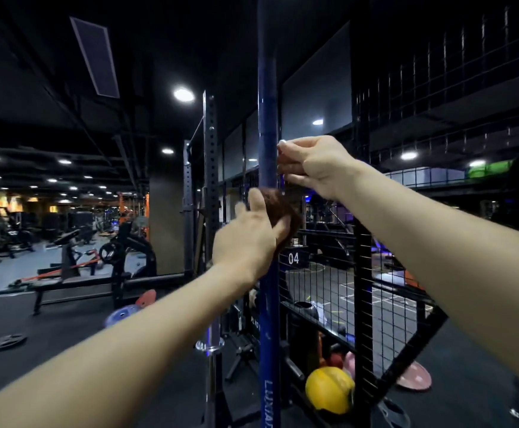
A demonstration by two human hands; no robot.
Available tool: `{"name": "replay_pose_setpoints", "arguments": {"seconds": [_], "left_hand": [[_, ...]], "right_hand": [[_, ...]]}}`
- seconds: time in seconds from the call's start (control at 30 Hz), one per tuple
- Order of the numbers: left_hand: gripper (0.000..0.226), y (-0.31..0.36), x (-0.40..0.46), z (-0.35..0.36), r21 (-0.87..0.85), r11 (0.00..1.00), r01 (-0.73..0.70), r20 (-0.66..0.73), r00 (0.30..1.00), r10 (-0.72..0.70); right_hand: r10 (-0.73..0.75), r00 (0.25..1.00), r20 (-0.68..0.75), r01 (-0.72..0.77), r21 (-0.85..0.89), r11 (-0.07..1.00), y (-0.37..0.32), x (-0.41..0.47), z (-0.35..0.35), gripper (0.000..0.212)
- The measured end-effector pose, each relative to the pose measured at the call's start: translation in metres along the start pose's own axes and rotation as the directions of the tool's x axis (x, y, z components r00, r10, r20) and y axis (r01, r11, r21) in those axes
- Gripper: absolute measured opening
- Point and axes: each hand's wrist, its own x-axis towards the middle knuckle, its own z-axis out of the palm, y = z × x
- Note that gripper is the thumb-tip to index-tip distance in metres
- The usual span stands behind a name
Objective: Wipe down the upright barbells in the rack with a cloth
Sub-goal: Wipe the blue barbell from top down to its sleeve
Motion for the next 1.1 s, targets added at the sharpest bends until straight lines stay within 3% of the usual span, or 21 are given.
{"name": "replay_pose_setpoints", "arguments": {"seconds": [0.07,0.17,0.33,0.5,0.67,0.77,1.0,1.1], "left_hand": [[0.067,-0.007,-0.021,0.008,0.036,0.999,0.01,0.092,0.996,-0.014],[0.068,-0.012,-0.017,-0.001,0.037,0.999,0.014,0.117,0.993,-0.018],[0.065,-0.001,0.029,-0.027,-0.008,0.998,0.055,0.001,0.999,-0.055],[0.061,0.0,0.015,0.0,-0.024,0.999,0.032,-0.076,0.997,-0.033],[0.066,-0.011,-0.041,0.032,0.036,0.999,0.009,0.107,0.994,-0.013],[0.071,-0.013,-0.042,0.024,0.031,1.0,-0.003,0.147,0.989,-0.002],[0.066,0.001,0.021,-0.013,-0.043,0.997,0.056,-0.055,0.997,-0.059],[0.064,0.0,0.012,0.002,-0.038,0.997,0.065,-0.078,0.995,-0.068]], "right_hand": [[0.017,1.0,0.001,-0.017,-0.006,1.0,0.0,-0.002,0.005,0.011],[0.039,0.999,-0.001,-0.039,-0.038,0.999,-0.002,-0.006,0.014,0.011],[0.031,0.999,-0.031,-0.034,-0.111,0.993,-0.002,0.003,0.017,0.01],[0.011,1.0,-0.026,-0.013,-0.062,0.998,0.014,0.012,0.01,0.009],[0.013,0.999,-0.047,-0.013,0.002,1.0,0.016,0.007,0.009,0.013],[0.0,0.998,-0.068,-0.001,-0.021,1.0,0.012,-0.002,0.015,0.009],[-0.07,0.995,-0.078,0.058,-0.145,0.988,0.016,0.007,0.02,0.01],[-0.085,0.991,-0.102,0.074,-0.101,0.992,0.024,0.008,0.02,0.014]]}}
